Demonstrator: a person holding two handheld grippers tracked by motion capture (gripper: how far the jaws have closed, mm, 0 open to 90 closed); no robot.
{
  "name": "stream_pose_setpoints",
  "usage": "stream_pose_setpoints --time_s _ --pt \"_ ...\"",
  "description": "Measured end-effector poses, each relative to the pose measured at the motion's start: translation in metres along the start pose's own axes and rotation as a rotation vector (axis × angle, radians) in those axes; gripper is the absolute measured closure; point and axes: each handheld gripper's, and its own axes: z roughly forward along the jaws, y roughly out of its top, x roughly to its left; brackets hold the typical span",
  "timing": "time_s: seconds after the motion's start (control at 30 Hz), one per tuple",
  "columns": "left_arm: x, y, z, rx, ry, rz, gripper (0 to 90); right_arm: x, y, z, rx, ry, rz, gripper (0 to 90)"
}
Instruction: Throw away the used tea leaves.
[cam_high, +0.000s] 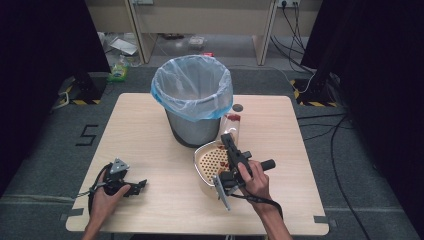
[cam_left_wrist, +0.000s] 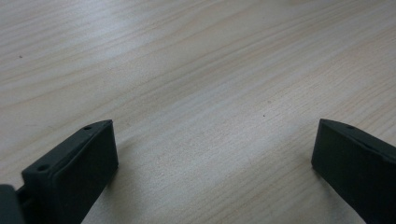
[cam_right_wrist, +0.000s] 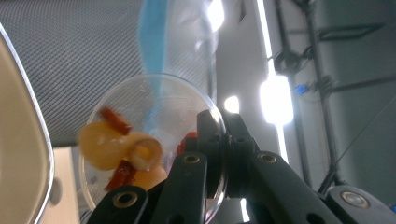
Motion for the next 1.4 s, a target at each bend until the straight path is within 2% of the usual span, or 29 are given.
stream_pose_setpoints --time_s 0.03,0.07,0.13,0.17,0.2,0.27,0.37,0.4,0.47,0.5,0.53,0.63,0.67,0.7,0.87,1.03,1.23,1.4 --pt "0.0 0.0 0.0 0.002 0.0 0.003 0.0 0.0 0.0 0.001 0.003 0.002 -0.015 87.9" --pt "0.0 0.0 0.0 0.0 0.0 0.0 0.0 0.002 -0.001 0.002 0.019 0.015 -0.006 87.9" --pt "0.0 0.0 0.0 0.0 0.0 0.0 0.0 0.0 0.001 0.0 -0.009 -0.004 -0.02 87.9" --pt "0.0 0.0 0.0 0.002 0.0 0.003 0.0 0.002 0.0 0.003 0.016 0.012 -0.013 87.9" --pt "0.0 0.0 0.0 0.002 0.0 0.003 0.0 0.003 -0.001 0.003 0.013 0.014 -0.001 87.9" --pt "0.0 0.0 0.0 0.003 0.0 0.003 0.0 0.0 0.002 0.001 -0.004 0.001 -0.015 87.9" --pt "0.0 0.0 0.0 0.003 0.0 0.003 0.0 -0.004 -0.001 0.003 0.0 -0.002 0.011 87.9" --pt "0.0 0.0 0.0 0.003 0.0 0.003 0.0 -0.006 -0.002 0.003 0.006 0.006 0.042 87.9" --pt "0.0 0.0 0.0 0.003 0.0 0.003 0.0 -0.013 -0.008 0.005 0.028 0.032 0.163 87.8" --pt "0.0 0.0 0.0 0.003 0.0 0.003 0.0 -0.013 -0.008 0.005 0.028 0.032 0.163 87.8" --pt "0.0 0.0 0.0 0.003 0.0 0.003 0.0 -0.02 -0.018 0.008 0.058 0.063 0.32 87.8" --pt "0.0 0.0 0.0 0.002 0.0 0.003 0.0 -0.03 -0.035 0.012 0.091 0.09 0.51 87.7" --pt "0.0 0.0 0.0 0.002 0.0 0.003 0.0 -0.03 -0.035 0.012 0.091 0.09 0.51 87.7" --pt "0.0 0.0 0.0 0.003 0.0 0.003 0.0 -0.034 -0.046 0.015 0.113 0.108 0.6 87.7" --pt "0.0 0.0 0.0 0.003 0.0 0.003 0.0 -0.038 -0.075 0.028 0.157 0.155 0.822 87.6" --pt "0.0 0.0 0.0 0.003 0.0 0.003 0.0 -0.042 -0.092 0.043 0.195 0.208 0.97 87.5" --pt "0.0 0.0 0.0 0.003 0.0 0.003 0.0 -0.051 -0.109 0.06 0.233 0.252 1.111 87.5" --pt "0.0 0.0 0.0 0.002 0.0 0.002 0.0 -0.061 -0.118 0.069 0.247 0.265 1.156 87.5"
